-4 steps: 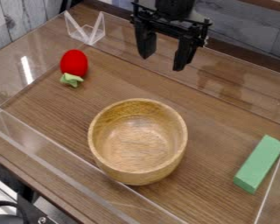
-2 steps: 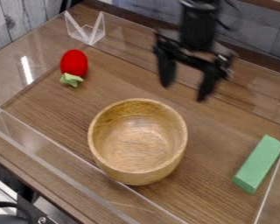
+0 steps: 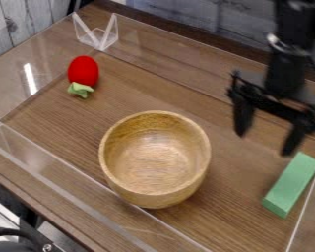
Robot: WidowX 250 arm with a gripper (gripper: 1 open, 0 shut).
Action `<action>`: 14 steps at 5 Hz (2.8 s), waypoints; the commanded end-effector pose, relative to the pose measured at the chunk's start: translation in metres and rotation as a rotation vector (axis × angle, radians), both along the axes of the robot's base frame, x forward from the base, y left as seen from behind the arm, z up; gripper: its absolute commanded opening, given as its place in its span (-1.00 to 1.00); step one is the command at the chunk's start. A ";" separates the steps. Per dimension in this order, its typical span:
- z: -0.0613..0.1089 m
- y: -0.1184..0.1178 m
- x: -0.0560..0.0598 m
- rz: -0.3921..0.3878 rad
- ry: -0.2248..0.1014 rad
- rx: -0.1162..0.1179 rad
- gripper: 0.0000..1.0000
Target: Put the green stick in the brown bowl
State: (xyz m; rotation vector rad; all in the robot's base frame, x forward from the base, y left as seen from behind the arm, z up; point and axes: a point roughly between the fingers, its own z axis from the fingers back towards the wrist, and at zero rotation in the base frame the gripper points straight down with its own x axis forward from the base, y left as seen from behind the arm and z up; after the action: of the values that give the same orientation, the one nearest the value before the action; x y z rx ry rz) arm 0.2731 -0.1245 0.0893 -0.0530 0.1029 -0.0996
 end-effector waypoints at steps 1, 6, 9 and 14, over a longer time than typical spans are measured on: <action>0.000 -0.018 0.007 0.003 -0.055 -0.033 1.00; -0.035 -0.021 0.007 -0.025 -0.131 -0.031 1.00; -0.039 -0.023 0.010 -0.030 -0.206 -0.030 1.00; -0.046 -0.022 0.015 -0.063 -0.292 -0.024 1.00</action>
State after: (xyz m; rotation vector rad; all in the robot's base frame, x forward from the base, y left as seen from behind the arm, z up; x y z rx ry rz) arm 0.2830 -0.1444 0.0301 -0.0481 -0.1414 -0.1591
